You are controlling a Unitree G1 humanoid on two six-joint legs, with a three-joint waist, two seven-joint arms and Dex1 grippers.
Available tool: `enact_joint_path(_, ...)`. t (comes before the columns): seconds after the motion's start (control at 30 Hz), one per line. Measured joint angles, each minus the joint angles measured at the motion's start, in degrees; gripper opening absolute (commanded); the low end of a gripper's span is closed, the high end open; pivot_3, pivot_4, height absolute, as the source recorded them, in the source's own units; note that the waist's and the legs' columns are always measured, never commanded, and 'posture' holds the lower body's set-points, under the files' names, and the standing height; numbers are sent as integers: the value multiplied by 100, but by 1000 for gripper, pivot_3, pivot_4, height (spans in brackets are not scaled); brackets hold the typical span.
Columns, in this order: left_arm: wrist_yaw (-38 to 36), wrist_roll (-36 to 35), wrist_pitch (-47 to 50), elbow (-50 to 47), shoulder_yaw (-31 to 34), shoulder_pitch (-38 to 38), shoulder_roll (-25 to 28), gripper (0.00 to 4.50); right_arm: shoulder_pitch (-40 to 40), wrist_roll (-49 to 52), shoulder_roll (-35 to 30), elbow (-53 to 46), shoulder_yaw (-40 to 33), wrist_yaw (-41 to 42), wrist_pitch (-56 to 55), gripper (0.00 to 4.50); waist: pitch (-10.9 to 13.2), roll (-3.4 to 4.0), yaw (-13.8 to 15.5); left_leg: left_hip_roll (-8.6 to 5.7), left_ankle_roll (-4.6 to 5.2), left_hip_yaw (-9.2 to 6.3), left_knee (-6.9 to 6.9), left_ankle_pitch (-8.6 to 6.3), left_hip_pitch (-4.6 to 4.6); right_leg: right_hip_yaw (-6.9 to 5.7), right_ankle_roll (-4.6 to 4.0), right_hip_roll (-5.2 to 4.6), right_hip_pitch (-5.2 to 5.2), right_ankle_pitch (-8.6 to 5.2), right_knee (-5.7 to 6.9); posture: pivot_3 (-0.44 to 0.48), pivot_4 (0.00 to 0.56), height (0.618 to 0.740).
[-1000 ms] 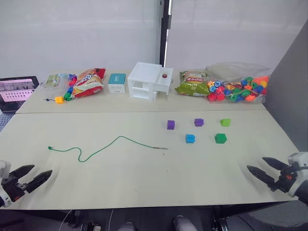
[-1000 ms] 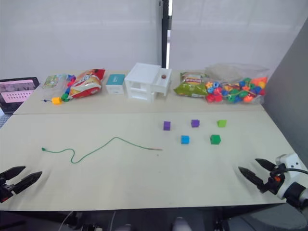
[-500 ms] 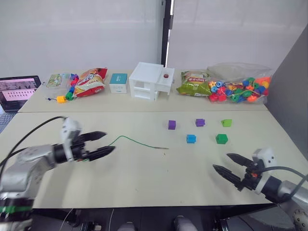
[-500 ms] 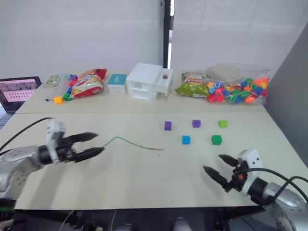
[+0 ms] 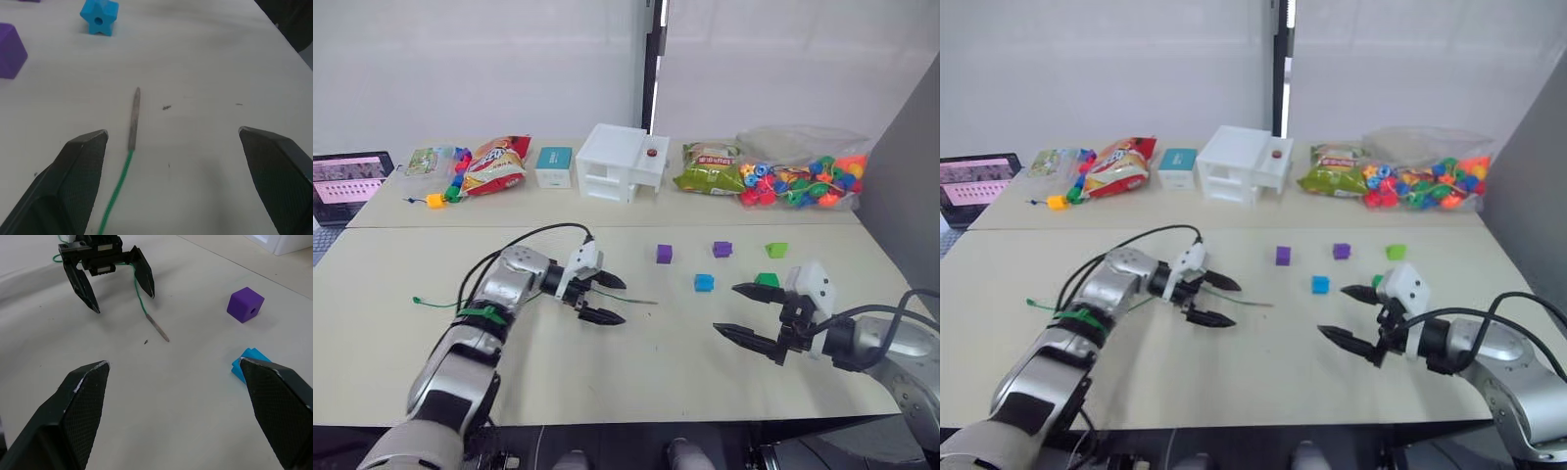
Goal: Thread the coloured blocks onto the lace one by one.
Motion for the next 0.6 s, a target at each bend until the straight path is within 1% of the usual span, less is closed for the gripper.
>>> enact_joint_path(0.07,101,188,-341,491,7,-232,-209,4500,183,8,38,-144,-105,-123,12,4457,0,0,36,-2,1,0,7,0,-7,0,7,-1,0,4,-1,0,150,740)
enact_joint_path(0.17,205,419,-689,899,9,-341,-410,4500,464,39,118,-313,-226,-292,36,4457,0,-1,55,-2,2,0,13,-1,-5,1,9,-1,1,5,-9,0,150,740)
enact_joint_path(0.3,332,717,-1099,1252,-8,-374,-474,4500,610,71,151,-406,-339,-418,63,4457,1,-2,45,-2,1,-2,15,-1,5,3,9,2,6,5,-4,0,150,740)
enact_joint_path(0.33,380,812,-1182,1310,-8,-406,-481,3939,611,75,151,-419,-367,-438,63,4500,1,-2,46,-1,2,-2,15,0,12,3,9,2,13,5,-4,0,150,740)
enact_joint_path(0.43,557,909,-1213,1492,53,-466,-530,3012,630,123,151,-473,-393,-489,63,4500,1,-2,40,0,2,-2,15,0,35,4,10,4,34,4,-3,0,150,740)
enact_joint_path(0.53,615,1032,-1279,1558,71,-507,-532,1968,655,132,151,-486,-397,-534,63,4500,1,-2,37,0,2,-2,15,-1,37,5,10,5,37,4,-3,0,150,740)
enact_joint_path(0.6,614,1077,-1302,1595,74,-547,-532,1368,667,140,151,-506,-404,-544,63,4500,1,-2,40,0,2,-3,15,-1,38,4,10,4,38,4,-2,0,150,740)
